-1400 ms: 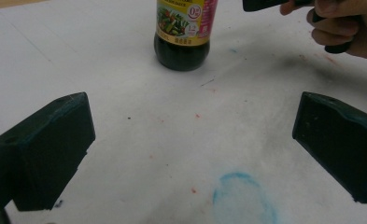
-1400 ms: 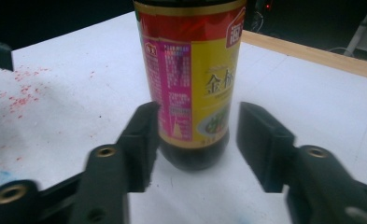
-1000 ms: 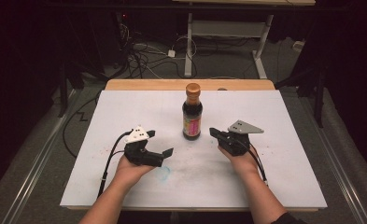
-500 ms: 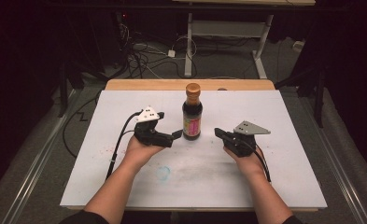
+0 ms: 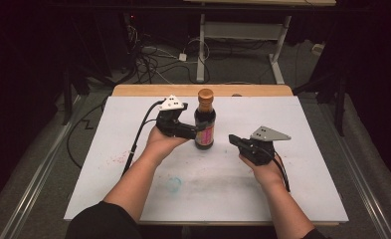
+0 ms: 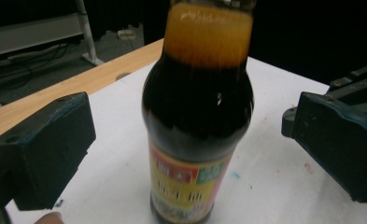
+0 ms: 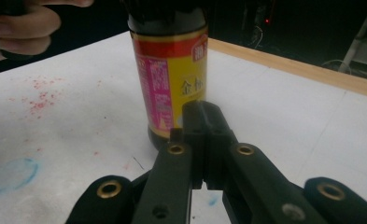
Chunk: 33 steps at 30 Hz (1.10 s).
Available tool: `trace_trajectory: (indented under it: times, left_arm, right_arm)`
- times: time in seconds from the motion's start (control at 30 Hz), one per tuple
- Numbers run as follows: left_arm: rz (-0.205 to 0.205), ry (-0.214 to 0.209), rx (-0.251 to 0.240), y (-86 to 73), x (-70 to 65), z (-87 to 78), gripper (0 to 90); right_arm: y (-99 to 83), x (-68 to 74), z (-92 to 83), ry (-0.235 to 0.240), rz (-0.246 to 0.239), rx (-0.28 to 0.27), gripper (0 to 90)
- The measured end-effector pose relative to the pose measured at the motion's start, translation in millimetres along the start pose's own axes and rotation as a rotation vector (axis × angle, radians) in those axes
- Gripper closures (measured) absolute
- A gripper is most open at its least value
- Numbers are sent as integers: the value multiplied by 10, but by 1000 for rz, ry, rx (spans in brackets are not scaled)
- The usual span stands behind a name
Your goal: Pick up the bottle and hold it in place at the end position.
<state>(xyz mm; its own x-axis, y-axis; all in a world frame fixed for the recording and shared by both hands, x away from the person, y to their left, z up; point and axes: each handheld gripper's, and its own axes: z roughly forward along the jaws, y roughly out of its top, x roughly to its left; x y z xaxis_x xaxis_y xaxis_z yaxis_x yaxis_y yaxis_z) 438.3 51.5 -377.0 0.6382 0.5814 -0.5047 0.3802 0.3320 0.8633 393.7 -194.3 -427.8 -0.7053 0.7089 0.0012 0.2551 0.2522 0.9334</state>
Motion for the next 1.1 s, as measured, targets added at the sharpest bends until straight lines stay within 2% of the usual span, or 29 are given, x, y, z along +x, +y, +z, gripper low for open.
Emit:
trace_trajectory:
  times: [0.23, 0.3, 0.4, 0.53, 0.83, 1.1]
  left_arm:
    - [4, -14, 7, 39, -40, 161, 62]
    - [17, -23, 7, 41, -59, 181, 95]
    - [16, -42, -11, 57, -84, 196, 148]
    - [14, -43, -21, 73, -98, 233, 191]
    - [26, -43, -35, 73, -100, 253, 382]
    - [18, -56, -38, 98, -85, 229, 443]
  right_arm:
    - [236, 6, -26, 1, -13, -30, 900]
    - [306, -3, -34, -1, -25, -41, 900]
    - [405, -14, -40, -5, -28, -51, 900]
    - [528, -54, -47, -13, -31, -59, 900]
    - [817, -66, 8, -3, -41, -73, 900]
    - [993, -15, 76, 3, -66, -76, 900]
